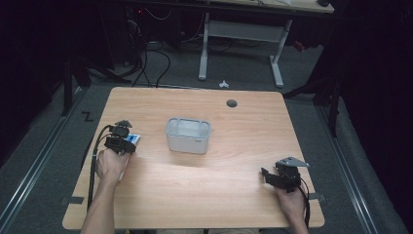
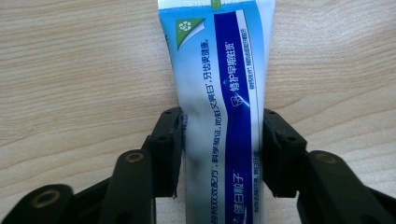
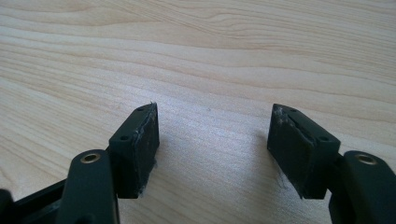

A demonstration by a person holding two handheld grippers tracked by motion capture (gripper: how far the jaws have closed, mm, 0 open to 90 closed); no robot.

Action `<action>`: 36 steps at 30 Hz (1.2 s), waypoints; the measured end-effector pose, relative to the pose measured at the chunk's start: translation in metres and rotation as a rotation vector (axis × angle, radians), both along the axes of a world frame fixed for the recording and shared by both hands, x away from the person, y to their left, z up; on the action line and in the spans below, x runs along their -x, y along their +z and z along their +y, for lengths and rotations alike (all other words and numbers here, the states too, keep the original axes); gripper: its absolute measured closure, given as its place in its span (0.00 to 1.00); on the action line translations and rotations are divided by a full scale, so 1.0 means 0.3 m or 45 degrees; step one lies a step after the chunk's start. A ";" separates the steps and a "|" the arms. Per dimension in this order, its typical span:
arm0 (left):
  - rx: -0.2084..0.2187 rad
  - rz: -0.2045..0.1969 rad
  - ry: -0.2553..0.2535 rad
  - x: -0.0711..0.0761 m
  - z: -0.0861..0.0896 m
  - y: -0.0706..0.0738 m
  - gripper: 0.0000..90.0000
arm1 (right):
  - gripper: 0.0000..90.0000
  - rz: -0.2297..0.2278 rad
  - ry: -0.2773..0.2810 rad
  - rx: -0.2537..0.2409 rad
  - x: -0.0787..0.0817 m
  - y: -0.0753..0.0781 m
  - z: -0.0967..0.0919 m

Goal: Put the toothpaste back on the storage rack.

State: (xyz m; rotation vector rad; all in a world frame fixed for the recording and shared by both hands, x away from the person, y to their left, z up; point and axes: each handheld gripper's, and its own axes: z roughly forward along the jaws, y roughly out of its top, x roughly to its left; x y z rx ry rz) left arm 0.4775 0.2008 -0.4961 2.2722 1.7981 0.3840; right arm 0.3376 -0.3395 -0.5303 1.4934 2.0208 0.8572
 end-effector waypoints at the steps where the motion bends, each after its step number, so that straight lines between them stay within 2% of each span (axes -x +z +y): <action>1: -0.006 0.002 -0.005 0.000 -0.003 0.003 0.63 | 0.38 0.000 0.001 0.000 0.000 0.000 0.000; 3: -0.044 -0.008 -0.029 0.003 -0.013 0.022 0.72 | 0.38 0.000 0.000 0.000 0.000 0.000 0.000; 6: -0.066 0.009 -0.057 0.003 -0.020 0.040 0.78 | 0.38 0.001 0.002 -0.002 0.000 0.000 0.000; 16: -0.001 -0.011 -0.056 0.012 0.017 0.059 0.83 | 0.38 0.000 0.005 -0.001 0.000 0.000 0.000; 20: 0.009 -0.016 -0.064 0.021 0.022 0.067 0.84 | 0.38 0.000 0.005 -0.001 0.000 0.000 0.000; 30: 0.038 -0.081 -0.104 0.057 0.029 0.145 0.85 | 0.38 0.000 0.005 0.000 0.000 0.000 0.000; 33: 0.055 -0.107 -0.123 0.069 0.027 0.161 0.86 | 0.38 0.000 0.005 0.000 0.000 0.000 0.000; 36: 0.049 -0.123 -0.143 0.081 0.023 0.170 0.87 | 0.38 0.000 0.005 0.001 0.000 0.000 0.000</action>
